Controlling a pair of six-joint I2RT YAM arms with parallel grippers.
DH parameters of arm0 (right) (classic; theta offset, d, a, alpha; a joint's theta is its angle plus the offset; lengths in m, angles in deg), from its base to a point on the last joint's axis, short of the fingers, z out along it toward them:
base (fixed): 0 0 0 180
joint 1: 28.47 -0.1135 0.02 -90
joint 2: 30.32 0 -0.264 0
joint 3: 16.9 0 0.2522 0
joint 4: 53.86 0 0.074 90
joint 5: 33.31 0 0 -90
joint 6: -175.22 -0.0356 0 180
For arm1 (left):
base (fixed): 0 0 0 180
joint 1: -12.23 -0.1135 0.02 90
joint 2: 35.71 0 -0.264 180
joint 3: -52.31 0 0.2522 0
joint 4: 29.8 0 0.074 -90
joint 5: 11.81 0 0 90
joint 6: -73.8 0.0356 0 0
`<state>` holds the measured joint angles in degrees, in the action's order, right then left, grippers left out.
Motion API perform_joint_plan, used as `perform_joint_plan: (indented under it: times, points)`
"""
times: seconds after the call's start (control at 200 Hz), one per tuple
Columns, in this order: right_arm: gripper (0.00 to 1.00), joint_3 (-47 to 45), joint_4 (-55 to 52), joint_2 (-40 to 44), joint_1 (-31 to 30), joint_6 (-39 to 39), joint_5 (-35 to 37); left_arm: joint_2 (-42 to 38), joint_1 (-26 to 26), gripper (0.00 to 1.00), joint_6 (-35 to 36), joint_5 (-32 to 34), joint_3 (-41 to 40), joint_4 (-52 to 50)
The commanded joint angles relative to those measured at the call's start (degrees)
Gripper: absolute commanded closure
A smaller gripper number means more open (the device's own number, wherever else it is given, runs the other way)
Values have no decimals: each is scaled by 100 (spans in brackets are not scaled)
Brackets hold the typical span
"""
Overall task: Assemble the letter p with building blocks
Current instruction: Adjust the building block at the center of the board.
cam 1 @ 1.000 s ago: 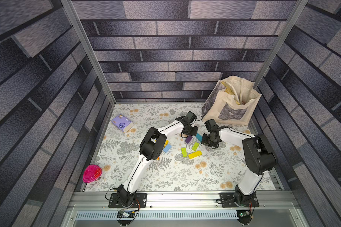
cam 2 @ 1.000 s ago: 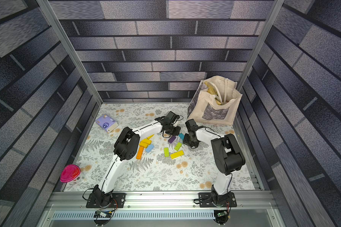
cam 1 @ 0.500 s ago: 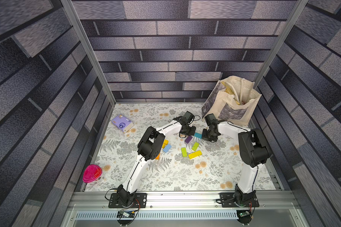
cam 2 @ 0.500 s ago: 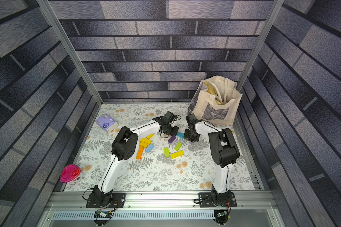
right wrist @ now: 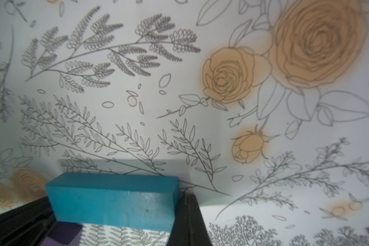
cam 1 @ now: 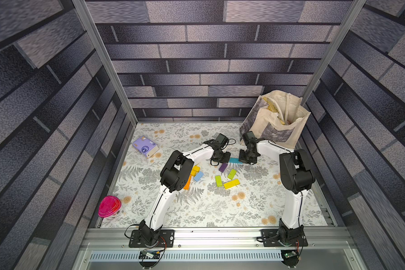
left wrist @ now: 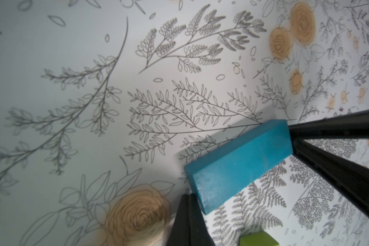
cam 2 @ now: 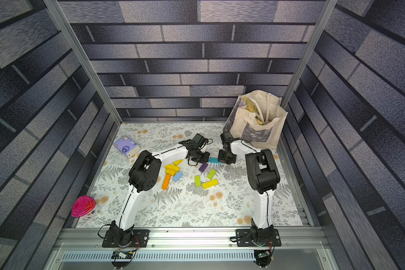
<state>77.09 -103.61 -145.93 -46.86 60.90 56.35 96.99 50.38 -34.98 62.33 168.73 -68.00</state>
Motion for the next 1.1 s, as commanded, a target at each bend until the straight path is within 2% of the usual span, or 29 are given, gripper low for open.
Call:
perform_joint_plan:
  times: [0.0,0.501,0.616,0.771,0.877,0.957,1.042,1.092]
  points:
    - [100,90,-198,-344,44,170,-59,-151,10,100,125,-93,-171,-233]
    - [100,498,-476,-448,73,278,-46,-349,-149,100,-91,212,-397,-335]
    - [100,325,-469,-129,78,202,117,-599,-319,100,-240,411,-660,-165]
    - [100,-47,-430,536,73,-25,116,-1142,-522,93,-286,646,-1085,166]
    - [90,-452,-189,968,64,-386,-201,-1511,-594,85,-205,775,-1301,335]
    - [71,-766,1,1279,-15,-720,-409,-1792,-625,81,-153,771,-1509,486]
    - [57,-951,62,1526,-261,-962,-289,-2086,-634,73,-65,792,-1766,662]
    - [53,-995,73,1635,-444,-1075,-185,-2272,-633,72,-23,815,-1926,759]
